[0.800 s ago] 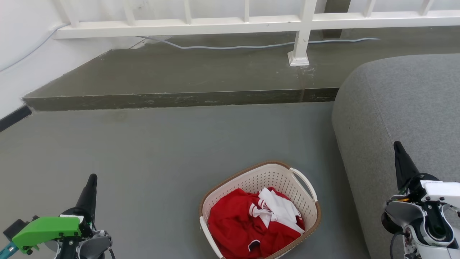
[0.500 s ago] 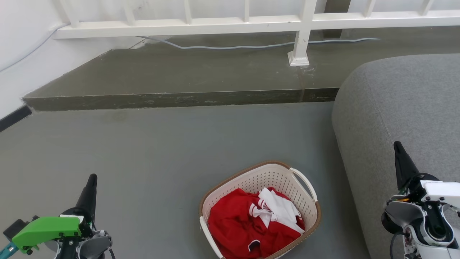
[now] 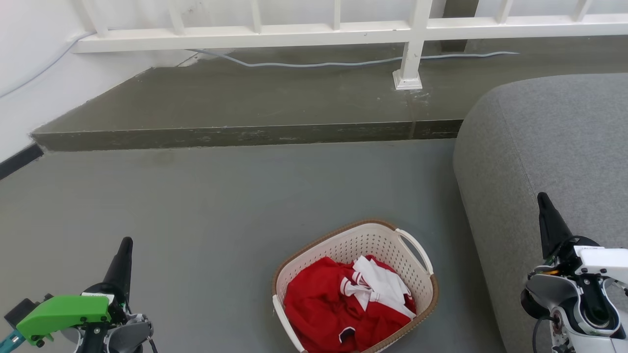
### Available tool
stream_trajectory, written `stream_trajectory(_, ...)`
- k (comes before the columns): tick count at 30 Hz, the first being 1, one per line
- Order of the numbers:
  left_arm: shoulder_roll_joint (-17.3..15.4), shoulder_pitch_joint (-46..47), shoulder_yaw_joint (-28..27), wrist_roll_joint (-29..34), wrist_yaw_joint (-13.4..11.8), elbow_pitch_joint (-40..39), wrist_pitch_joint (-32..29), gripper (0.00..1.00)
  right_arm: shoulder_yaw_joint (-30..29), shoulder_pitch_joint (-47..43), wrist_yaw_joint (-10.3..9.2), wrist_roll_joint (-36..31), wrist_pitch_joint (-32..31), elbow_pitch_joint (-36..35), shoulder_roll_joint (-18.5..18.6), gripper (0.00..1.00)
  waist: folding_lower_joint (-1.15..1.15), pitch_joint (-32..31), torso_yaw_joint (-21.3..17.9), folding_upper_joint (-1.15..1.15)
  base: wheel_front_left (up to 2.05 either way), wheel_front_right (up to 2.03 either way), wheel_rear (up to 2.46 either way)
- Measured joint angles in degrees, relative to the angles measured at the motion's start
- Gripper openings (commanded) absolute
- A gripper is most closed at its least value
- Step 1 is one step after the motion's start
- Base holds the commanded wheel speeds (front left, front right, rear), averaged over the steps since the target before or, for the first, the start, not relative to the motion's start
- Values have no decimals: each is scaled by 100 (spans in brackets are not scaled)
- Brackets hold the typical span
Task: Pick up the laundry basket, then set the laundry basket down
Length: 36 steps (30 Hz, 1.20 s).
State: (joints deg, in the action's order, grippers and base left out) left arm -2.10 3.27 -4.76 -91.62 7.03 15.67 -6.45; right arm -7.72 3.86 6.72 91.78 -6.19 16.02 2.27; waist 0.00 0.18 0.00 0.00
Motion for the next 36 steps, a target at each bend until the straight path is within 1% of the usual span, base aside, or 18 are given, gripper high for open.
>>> stream_trajectory(36, 0, 0, 0, 0, 0, 0, 0, 0, 0, 0, 0, 0, 0, 0, 0, 0, 0, 0, 0, 0, 0, 0, 0)
